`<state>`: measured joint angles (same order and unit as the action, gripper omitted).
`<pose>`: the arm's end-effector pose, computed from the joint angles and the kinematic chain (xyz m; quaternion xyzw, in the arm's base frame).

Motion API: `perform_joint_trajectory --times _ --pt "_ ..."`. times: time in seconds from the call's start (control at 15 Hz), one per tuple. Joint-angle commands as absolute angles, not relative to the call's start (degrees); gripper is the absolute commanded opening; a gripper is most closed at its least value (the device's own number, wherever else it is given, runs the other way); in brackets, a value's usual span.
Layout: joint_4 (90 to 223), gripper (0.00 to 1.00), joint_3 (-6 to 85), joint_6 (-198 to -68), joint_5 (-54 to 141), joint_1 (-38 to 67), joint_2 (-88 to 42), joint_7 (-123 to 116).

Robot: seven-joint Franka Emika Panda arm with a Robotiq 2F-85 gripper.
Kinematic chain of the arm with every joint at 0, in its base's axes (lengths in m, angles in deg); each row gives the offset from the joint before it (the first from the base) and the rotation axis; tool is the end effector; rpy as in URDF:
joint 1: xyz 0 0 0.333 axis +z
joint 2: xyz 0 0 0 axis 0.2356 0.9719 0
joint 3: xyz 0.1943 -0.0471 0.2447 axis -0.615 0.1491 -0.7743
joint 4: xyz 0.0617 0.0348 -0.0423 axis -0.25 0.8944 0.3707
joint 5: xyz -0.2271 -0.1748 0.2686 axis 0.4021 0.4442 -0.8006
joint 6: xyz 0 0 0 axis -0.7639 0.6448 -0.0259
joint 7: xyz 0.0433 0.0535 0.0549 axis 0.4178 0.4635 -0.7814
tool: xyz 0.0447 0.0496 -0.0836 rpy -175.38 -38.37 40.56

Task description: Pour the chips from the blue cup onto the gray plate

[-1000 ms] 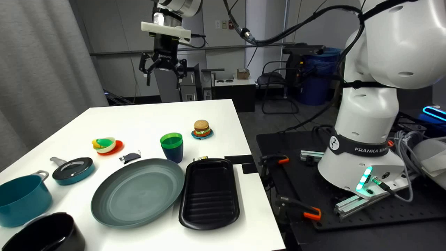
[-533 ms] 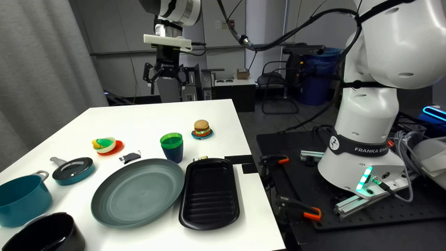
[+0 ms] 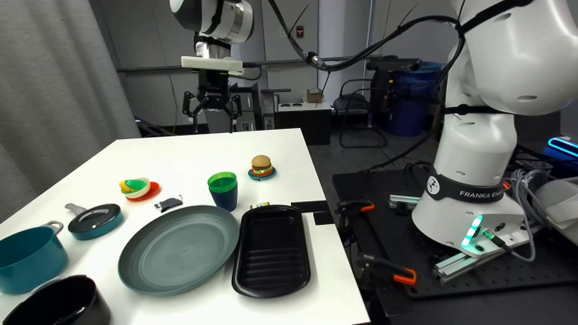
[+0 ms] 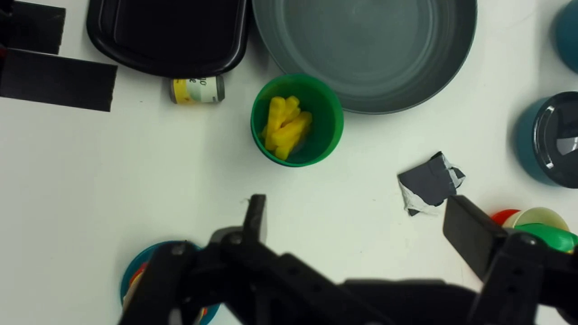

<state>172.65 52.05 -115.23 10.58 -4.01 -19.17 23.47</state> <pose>0.5234 -0.3074 0.3137 -0.7438 0.6399 0.0839 0.1737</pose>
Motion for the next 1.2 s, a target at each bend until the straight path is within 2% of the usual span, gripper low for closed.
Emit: perform_joint_trajectory --times 0.0,0.6,1.13 --pt "169.7 1.00 51.6 -113.9 10.6 -4.4 -17.2 23.7" --pt "171.8 1.00 51.5 -115.7 10.4 -3.9 -18.4 23.6" --pt "170.2 1.00 51.5 -116.3 11.1 -3.7 -14.5 25.2"
